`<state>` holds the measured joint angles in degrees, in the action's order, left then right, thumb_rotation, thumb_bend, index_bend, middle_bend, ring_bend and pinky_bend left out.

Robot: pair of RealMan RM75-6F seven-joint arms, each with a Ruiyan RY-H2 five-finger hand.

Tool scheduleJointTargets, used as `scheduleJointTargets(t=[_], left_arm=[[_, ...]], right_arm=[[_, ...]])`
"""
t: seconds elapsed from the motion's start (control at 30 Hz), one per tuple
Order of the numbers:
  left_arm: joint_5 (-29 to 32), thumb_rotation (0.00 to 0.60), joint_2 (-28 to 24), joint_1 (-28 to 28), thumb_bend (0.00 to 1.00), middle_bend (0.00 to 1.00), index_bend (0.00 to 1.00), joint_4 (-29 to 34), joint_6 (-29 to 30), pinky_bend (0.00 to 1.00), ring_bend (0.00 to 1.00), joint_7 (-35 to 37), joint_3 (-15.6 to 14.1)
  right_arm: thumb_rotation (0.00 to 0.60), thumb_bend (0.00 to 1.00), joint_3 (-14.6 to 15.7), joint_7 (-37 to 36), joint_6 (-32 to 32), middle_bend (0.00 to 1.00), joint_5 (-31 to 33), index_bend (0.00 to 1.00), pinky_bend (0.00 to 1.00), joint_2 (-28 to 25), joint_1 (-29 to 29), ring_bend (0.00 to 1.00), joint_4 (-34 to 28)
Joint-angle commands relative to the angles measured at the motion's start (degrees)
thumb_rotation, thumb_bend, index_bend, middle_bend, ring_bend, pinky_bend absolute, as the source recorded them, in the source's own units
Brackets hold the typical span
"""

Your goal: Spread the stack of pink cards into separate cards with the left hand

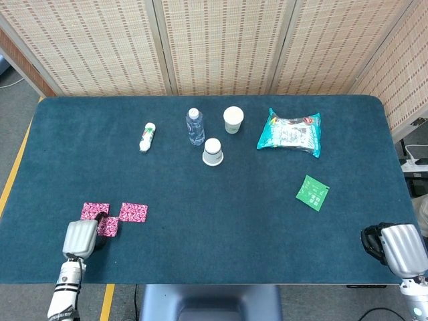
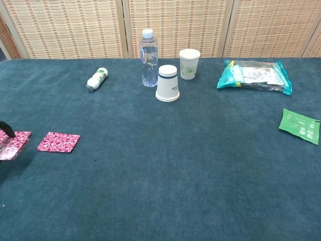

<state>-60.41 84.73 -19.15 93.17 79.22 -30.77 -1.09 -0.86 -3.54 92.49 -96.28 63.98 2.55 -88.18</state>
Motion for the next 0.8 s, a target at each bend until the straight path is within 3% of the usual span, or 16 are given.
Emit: scheduleJointTargets(t=[0.03,0.47,0.8], left_arm=[[-0.49,0.600,-1.01,1.45,0.37,1.00,0.47,-0.23,0.20,1.00,1.00,1.79,-0.81],[-0.44,0.600,0.49,4.66,0.37,1.00,0.46,-5.15,-2.26,1.00,1.00,5.38,-0.66],[-0.61,0.600,1.23,5.28,0.37,1.00,0.32,-6.17,-4.06,1.00,1.00,5.06,0.12]], right_arm=[[0.600,0.54,0.04,0.17,-0.24,0.92,0.05,1.00,0.97,0.04,0.07,0.85,0.01],[0.600,0.55,0.30,0.66,-1.26,0.92,0.27,1.00,0.97,-0.12,0.33,0.85,-0.39],[0.600,0.54,0.30,0.69,-1.43,0.92,0.40,1.00,0.97,-0.20,0.39,0.85,-0.51]])
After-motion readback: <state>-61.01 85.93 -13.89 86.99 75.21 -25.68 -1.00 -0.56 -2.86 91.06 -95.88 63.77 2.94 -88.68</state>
